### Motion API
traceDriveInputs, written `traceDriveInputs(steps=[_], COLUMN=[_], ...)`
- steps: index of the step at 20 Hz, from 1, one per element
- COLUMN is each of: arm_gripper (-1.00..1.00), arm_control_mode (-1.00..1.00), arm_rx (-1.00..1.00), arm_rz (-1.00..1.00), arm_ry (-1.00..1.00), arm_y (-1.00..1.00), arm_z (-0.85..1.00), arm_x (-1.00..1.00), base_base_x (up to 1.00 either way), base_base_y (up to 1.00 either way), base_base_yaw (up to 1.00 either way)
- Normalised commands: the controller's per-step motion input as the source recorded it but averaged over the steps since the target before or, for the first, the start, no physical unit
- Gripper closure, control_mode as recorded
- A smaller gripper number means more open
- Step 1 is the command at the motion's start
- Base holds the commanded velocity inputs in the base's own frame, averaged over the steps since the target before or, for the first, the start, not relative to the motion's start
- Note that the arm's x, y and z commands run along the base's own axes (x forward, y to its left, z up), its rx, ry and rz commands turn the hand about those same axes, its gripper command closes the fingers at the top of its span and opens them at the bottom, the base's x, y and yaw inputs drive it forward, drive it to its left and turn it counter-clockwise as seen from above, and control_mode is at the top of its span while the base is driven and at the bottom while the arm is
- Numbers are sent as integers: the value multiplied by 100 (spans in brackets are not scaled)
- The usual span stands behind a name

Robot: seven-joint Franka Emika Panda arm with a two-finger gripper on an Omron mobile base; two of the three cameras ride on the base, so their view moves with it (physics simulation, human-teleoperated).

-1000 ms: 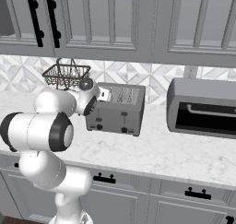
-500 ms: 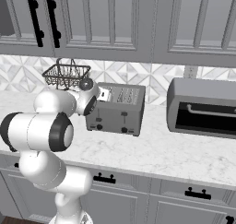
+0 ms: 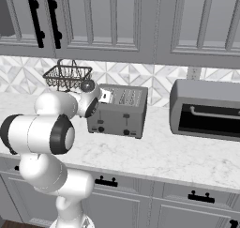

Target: Start the toaster. Once the lever pops up, take the bread to the plate on the dining counter.

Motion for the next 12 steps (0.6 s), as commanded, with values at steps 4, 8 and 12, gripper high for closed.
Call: traceDriveInputs(steps=[4, 8, 12], arm_gripper=[-100, -100, -100], arm_control_mode=[-100, -100, -100], arm_rx=[0, 0, 0], arm_rz=[0, 0, 0], arm_ry=[0, 0, 0], arm_y=[0, 0, 0], arm_z=[0, 0, 0], arm_x=[0, 0, 0], base_base_x=[0, 0, 0], base_base_y=[0, 0, 0], base_base_yaw=[0, 0, 0])
